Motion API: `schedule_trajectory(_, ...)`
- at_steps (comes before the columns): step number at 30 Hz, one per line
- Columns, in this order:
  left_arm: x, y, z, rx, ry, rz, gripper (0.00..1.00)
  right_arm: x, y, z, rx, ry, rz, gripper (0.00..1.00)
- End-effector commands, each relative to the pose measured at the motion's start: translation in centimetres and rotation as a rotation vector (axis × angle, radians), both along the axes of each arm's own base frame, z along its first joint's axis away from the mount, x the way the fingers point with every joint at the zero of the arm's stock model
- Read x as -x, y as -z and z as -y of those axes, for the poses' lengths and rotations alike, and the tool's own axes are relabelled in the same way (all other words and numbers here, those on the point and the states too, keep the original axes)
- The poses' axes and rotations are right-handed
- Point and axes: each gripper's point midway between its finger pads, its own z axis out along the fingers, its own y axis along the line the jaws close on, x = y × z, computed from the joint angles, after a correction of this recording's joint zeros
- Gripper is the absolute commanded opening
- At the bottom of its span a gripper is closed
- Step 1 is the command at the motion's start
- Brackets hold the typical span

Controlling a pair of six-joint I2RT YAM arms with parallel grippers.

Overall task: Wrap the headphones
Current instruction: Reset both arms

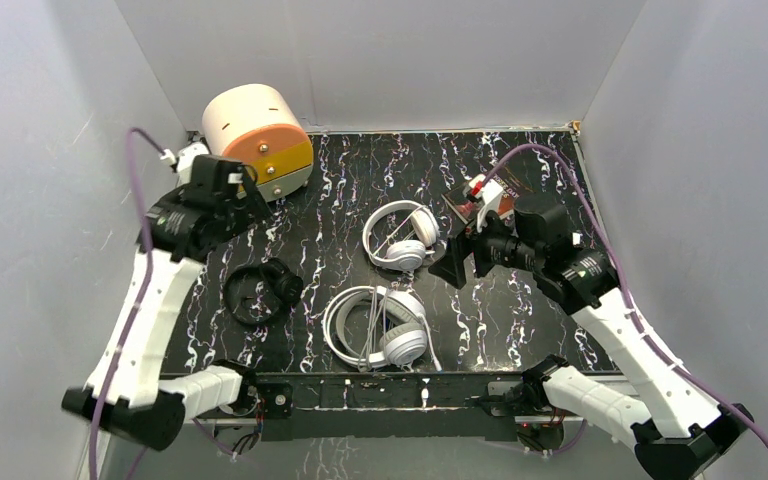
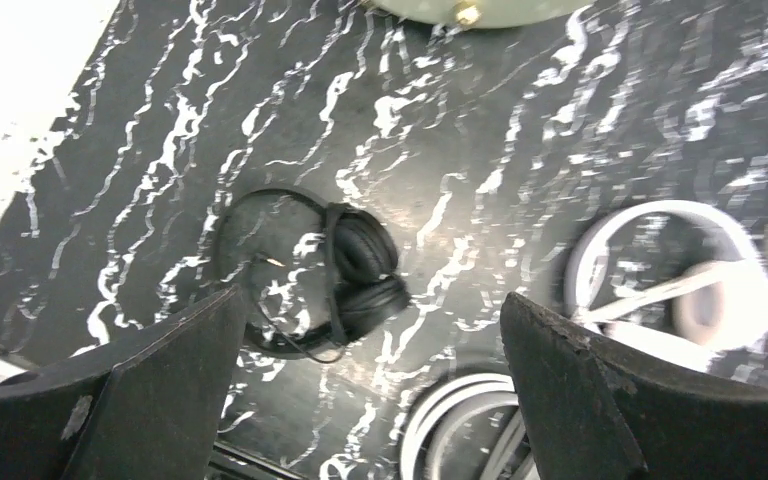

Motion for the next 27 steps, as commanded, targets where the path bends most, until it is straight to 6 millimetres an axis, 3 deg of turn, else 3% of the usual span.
schedule_trajectory(1,1.8,-1.7,1.6,0.159,0.024,0.077,0.98,-0.8,-3.1,1.0,0.019,0.041,0.116,0.96)
schedule_trajectory(5,2.7,-2.5,3.4,0.3,0.053,0.157,0.98,-1.1,-3.8,1.4,0.018,0.062,0.142,0.96)
schedule_trajectory(11,4.0,-6.4,4.7,0.414,0.168,0.385,0.98,-1.3,-6.8,2.2,-0.007,0.107,0.223,0.99)
schedule_trajectory(15,5.0,-12.0,6.1,0.459,0.327,0.593,0.98,-2.1,-10.3,4.7,-0.028,0.262,0.318,0.99)
schedule_trajectory(20,7.6,-19.5,6.3,0.455,0.452,0.801,0.98,-1.6,-15.5,8.9,-0.059,0.442,0.454,0.99)
schedule_trajectory(24,9.0,-22.4,6.1,0.439,0.494,0.879,0.98,-0.7,-18.5,11.5,-0.071,0.531,0.521,0.99)
schedule_trajectory(27,9.6,-22.9,5.9,0.428,0.503,0.901,0.98,0.1,-19.8,12.9,-0.086,0.577,0.553,0.99)
